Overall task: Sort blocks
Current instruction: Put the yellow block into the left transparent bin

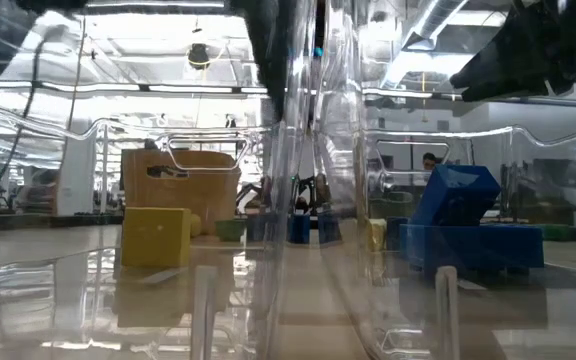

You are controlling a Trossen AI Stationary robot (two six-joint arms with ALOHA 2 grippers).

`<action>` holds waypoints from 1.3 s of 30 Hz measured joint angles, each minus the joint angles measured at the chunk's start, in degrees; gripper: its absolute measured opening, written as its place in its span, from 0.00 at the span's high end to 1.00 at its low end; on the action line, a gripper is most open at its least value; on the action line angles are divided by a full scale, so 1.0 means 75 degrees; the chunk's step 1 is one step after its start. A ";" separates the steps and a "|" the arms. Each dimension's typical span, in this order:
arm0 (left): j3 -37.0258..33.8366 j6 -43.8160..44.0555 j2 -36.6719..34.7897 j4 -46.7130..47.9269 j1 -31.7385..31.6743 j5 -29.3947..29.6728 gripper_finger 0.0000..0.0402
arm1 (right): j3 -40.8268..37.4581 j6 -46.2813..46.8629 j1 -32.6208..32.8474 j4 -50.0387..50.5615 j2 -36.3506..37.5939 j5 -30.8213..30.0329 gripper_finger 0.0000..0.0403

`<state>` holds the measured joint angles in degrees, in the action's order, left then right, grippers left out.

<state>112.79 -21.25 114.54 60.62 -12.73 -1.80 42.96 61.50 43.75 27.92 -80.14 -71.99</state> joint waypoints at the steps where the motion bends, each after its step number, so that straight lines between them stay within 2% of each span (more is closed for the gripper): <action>1: -0.0073 -0.0082 -0.0186 -0.0091 0.0180 0.0011 0.69 | 0.0000 0.0024 0.0000 0.0032 0.0000 0.0000 0.29; 5: -0.0306 -0.0095 -0.0872 -0.0183 0.1062 0.0184 0.69 | -0.0003 0.0311 0.0020 0.0306 0.0000 0.0000 0.29; 9: -0.0320 0.0309 -0.1298 -0.0011 0.2007 -0.0122 0.69 | -0.0006 0.0565 0.0038 0.0458 0.0000 -0.0003 0.29; 14: -0.0409 0.0872 -0.1293 0.0371 0.3059 -0.0412 0.69 | -0.0009 0.0588 0.0035 0.0386 0.0000 -0.0003 0.29; 17: -0.1133 0.0990 -0.1275 0.0127 0.3461 -0.0396 0.69 | -0.0009 0.0600 0.0038 0.0309 -0.0033 -0.0006 0.29; 22: -0.2604 0.1478 -0.1311 -0.0787 0.3678 -0.0403 0.69 | -0.0009 0.0602 0.0035 0.0197 -0.0154 -0.0006 0.29; 25: -0.3165 0.1979 -0.1334 -0.1196 0.3678 -0.0525 0.69 | -0.0009 0.0602 0.0035 0.0187 -0.0163 -0.0006 0.29; 32: -0.3893 0.2896 -0.1323 -0.1236 0.3860 -0.0093 0.69 | -0.0009 0.0572 -0.0053 0.0190 -0.0163 -0.0012 0.29; 39: -0.4520 0.3388 -0.1209 -0.1863 0.4019 0.0255 0.65 | -0.0009 0.0562 -0.0111 0.0130 -0.0163 -0.0015 0.29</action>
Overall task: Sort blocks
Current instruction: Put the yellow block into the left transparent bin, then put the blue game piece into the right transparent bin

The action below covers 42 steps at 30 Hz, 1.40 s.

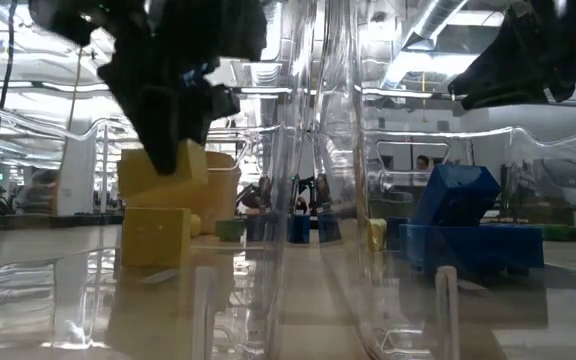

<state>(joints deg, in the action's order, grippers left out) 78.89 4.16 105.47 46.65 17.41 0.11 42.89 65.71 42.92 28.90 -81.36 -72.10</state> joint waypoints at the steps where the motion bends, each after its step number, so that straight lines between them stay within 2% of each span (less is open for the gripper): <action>1: -0.0067 0.0065 0.0023 -0.0123 -0.0008 0.0018 0.65 | 0.0000 -0.0009 0.0000 -0.0026 0.0000 0.0001 0.29; 5: -0.0148 0.0236 0.0078 -0.0255 -0.0038 0.0116 0.65 | -0.0003 -0.0178 0.0000 -0.0221 0.0000 0.0000 0.29; 11: -0.0137 0.0196 0.0114 -0.0551 -0.0032 0.0125 0.58 | -0.0003 -0.0283 0.0000 -0.0264 0.0000 0.0003 0.29; 17: -0.0092 0.0144 0.0117 -0.0495 -0.0036 -0.0231 0.57 | -0.0003 -0.0296 0.0000 -0.0262 0.0000 0.0003 0.29; 21: 0.0408 -0.0196 0.0063 0.0208 -0.0029 -0.0686 0.56 | -0.0003 -0.0312 0.0000 -0.0264 0.0000 0.0003 0.29; 26: 0.1288 -0.0928 -0.0556 0.0613 -0.0117 -0.0593 0.56 | -0.0003 -0.0312 0.0021 -0.0293 0.0001 0.0009 0.29; 28: 0.1424 -0.1297 -0.0735 0.0496 -0.0225 -0.0306 0.56 | -0.0003 -0.0312 0.0023 -0.0322 0.0000 0.0015 0.29; 31: 0.1461 -0.1658 -0.1037 0.0404 -0.0631 0.0796 0.56 | -0.0003 -0.0312 0.0023 -0.0380 0.0000 0.0017 0.29; 33: 0.1421 -0.1833 -0.1081 0.0522 -0.1147 0.1026 0.56 | -0.0003 -0.0312 0.0023 -0.0400 0.0000 0.0017 0.29; 42: 0.0693 -0.2827 -0.0943 0.0384 -0.3113 0.0000 0.56 | -0.0003 -0.0632 0.0023 -0.0649 0.0000 0.0020 0.29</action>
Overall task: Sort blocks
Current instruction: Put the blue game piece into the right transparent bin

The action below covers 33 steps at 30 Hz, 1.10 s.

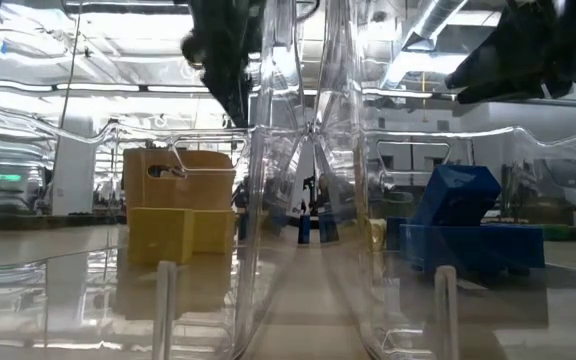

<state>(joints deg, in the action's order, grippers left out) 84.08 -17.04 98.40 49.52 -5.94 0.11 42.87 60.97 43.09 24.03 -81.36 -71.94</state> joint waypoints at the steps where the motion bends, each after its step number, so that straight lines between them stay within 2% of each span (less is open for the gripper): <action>1: -0.0068 -0.0073 0.0013 -0.0051 -0.0161 0.0024 0.56 | 0.0000 0.0000 0.0000 0.0011 0.0000 0.0000 0.29; 8: -0.0185 -0.0630 0.0462 -0.0049 -0.0513 0.0049 0.56 | 0.0000 -0.0020 -0.0015 0.0047 0.0000 0.0000 0.29; 17: 0.0593 -0.1126 0.1807 0.0300 -0.0111 -0.0246 0.56 | 0.0000 -0.0003 -0.0015 0.0012 0.0003 0.0006 0.29; 26: 0.1401 -0.0827 0.2763 0.0641 0.0278 0.0233 0.52 | 0.0000 -0.0001 0.0006 0.0036 0.0003 0.0014 0.29; 30: 0.1315 -0.0797 0.2776 0.0665 0.0296 0.0702 0.47 | 0.0000 0.0000 0.0043 0.0045 0.0003 0.0026 0.29; 33: 0.1296 -0.0671 0.2796 0.0684 0.0255 0.0738 0.47 | 0.0000 0.0000 0.0050 0.0045 0.0003 0.0026 0.29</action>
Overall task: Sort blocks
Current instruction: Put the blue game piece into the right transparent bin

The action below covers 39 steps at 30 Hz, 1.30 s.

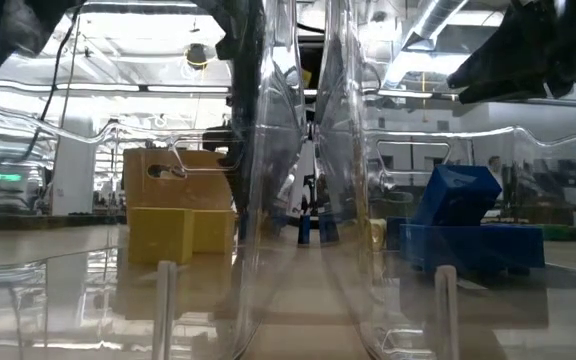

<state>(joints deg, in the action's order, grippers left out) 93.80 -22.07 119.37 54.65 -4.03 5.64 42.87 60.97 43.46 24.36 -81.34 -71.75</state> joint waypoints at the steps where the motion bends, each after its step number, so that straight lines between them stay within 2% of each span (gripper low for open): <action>1: 0.0000 0.0075 -0.0008 -0.0009 -0.0004 0.0004 0.47 | 0.0000 -0.0001 0.0000 0.0000 0.0000 -0.0002 0.29; 19: 0.0029 -0.0051 0.0494 0.0061 0.0032 -0.0177 0.61 | 0.0003 -0.0003 0.0003 0.0038 0.0000 -0.0014 0.29; 22: 0.0029 -0.0126 0.0485 0.0103 0.0040 0.0045 0.62 | 0.0003 0.0000 0.0003 0.0029 0.0000 -0.0012 0.29; 25: 0.0029 -0.0577 0.0403 0.0175 0.0078 0.0291 0.60 | 0.0003 0.0000 0.0003 0.0003 0.0000 -0.0012 0.29; 28: 0.0029 -0.1266 0.0308 0.0125 0.0194 0.0334 0.54 | 0.0003 0.0000 0.0003 0.0003 0.0000 -0.0012 0.29; 33: 0.0029 -0.2324 0.0254 -0.0104 0.0342 0.0881 0.44 | 0.0003 0.0000 0.0003 -0.0003 0.0000 -0.0012 0.29; 37: 0.0029 -0.2492 0.0251 -0.0370 0.0408 0.1310 0.41 | 0.0003 0.0003 0.0003 0.0000 0.0000 -0.0012 0.29; 39: 0.0029 -0.2595 0.0251 -0.0356 0.0413 0.1220 0.41 | 0.0003 0.0002 0.0003 0.0000 0.0000 -0.0012 0.29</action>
<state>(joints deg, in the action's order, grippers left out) 94.02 -41.53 121.25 51.99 -0.93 14.79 42.89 60.99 43.48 24.36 -81.34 -71.83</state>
